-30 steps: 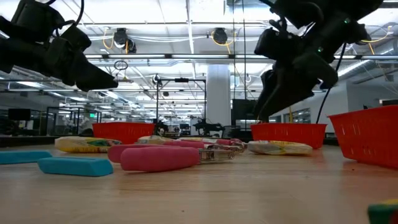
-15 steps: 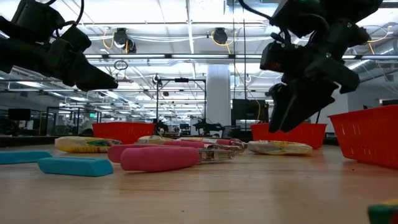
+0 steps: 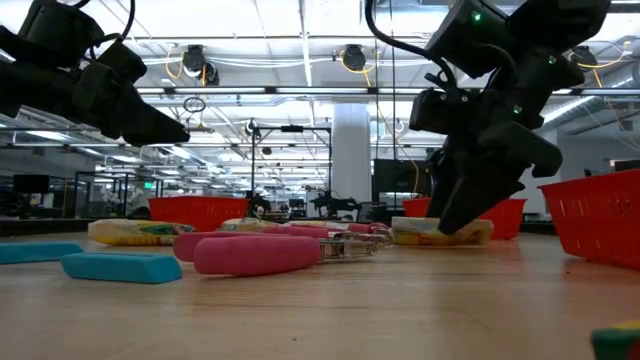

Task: Pick & Place School Supplies
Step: Put the yellow crayon box into the top right red bin

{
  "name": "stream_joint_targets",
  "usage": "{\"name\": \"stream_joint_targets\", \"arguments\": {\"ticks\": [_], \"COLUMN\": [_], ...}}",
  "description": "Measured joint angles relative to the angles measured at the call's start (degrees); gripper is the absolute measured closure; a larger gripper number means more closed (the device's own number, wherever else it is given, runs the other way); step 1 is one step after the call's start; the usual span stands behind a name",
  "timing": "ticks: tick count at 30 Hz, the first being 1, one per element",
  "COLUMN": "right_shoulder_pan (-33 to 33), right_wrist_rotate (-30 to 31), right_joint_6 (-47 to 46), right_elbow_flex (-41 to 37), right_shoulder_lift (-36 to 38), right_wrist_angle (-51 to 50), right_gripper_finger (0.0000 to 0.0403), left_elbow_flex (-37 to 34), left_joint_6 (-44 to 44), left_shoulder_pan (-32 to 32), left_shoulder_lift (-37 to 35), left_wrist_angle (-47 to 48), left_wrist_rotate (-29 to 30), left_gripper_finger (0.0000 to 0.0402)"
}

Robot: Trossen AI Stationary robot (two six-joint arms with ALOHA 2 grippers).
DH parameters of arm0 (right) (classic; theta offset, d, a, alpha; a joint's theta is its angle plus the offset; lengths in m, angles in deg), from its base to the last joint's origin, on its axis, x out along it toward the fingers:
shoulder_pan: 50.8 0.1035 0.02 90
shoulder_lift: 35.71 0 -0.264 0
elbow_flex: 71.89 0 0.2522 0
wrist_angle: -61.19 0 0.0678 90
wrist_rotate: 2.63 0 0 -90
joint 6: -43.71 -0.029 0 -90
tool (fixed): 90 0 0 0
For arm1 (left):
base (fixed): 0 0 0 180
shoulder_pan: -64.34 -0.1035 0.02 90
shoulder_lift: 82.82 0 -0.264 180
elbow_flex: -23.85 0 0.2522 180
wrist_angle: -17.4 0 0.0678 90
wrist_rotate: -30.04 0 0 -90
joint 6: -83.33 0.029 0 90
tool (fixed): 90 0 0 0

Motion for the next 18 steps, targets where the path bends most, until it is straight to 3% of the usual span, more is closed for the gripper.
{"name": "stream_joint_targets", "arguments": {"ticks": [10,13,17,18], "right_shoulder_pan": [0.2,0.3,0.3,0.3], "right_wrist_rotate": [2.6,2.6,2.3,2.4], "right_joint_6": [-0.1,1.0,2.3,2.8], "right_elbow_flex": [0.2,0.1,0.0,0.0], "right_shoulder_lift": [-5.4,-5.5,-4.6,-4.6], "right_wrist_angle": [2.8,4.8,5.6,5.6], "right_gripper_finger": [0.0192,0.0236,0.0334,0.034], "left_elbow_flex": [0.0,0.0,0.0,0.0], "left_joint_6": [-0.2,-0.3,-0.4,-0.4], "left_shoulder_pan": [0.0,0.0,0.0,0.0], "left_shoulder_lift": [0.0,0.0,0.0,0.0], "left_wrist_angle": [0.0,0.1,0.1,0.2], "left_wrist_rotate": [0.0,0.0,0.0,0.0], "left_gripper_finger": [0.0183,0.0183,0.0183,0.0183]}}
